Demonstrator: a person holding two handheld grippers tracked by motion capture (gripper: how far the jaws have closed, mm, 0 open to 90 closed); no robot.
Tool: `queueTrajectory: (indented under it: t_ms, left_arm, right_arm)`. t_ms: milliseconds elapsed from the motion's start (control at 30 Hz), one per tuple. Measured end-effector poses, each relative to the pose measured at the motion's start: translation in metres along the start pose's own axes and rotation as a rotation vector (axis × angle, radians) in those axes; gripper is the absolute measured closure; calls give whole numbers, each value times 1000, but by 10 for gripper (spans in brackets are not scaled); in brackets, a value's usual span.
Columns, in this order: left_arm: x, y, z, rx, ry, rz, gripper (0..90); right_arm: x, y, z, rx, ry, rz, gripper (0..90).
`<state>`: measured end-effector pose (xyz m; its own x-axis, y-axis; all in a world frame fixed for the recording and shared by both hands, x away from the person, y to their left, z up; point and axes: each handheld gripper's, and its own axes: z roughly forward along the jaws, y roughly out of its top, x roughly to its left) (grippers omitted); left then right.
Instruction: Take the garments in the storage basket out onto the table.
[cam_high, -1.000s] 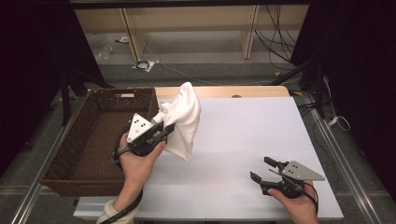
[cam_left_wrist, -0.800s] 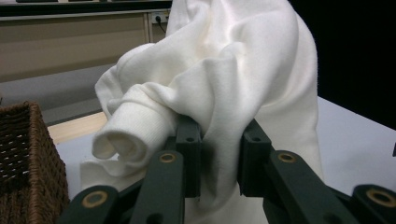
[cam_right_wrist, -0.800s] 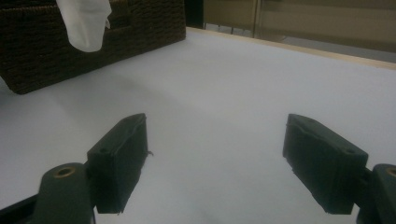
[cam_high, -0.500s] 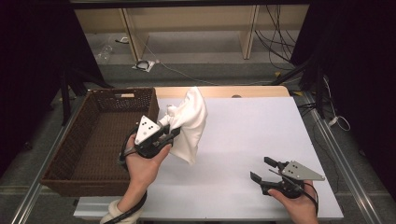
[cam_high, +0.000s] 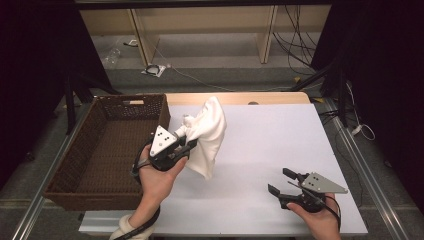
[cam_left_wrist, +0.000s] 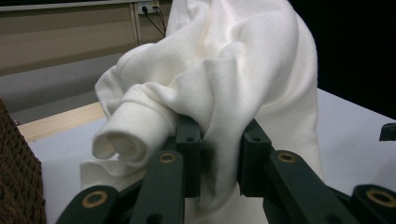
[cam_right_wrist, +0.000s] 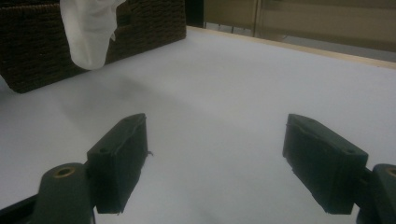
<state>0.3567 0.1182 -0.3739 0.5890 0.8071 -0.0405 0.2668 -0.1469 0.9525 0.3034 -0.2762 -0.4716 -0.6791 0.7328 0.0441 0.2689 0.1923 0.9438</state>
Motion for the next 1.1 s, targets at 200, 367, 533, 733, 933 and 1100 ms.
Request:
queueTrajectory:
  t_ms: [200, 367, 533, 733, 933, 1100]
  left_arm:
    - [-2, -1, 2, 6, -6, 3, 736]
    - [-3, -2, 4, 7, -14, 1, 736]
    - [-4, -2, 5, 8, -14, -1, 736]
    - [-6, -2, 8, 14, -24, 2, 736]
    - [-10, -4, 13, 27, -37, 3, 736]
    - [-13, -7, 18, 42, -49, 9, 736]
  right_arm:
    - [0, 0, 0, 0, 1, -1, 231]
    - [0, 0, 1, -1, 0, 0, 232]
    - [0, 0, 0, -4, 0, 2, 232]
    - [0, 0, 0, 7, -4, 3, 232]
    - [-2, -1, 1, -2, -5, 4, 233]
    - [-2, -1, 1, 4, -6, 10, 233]
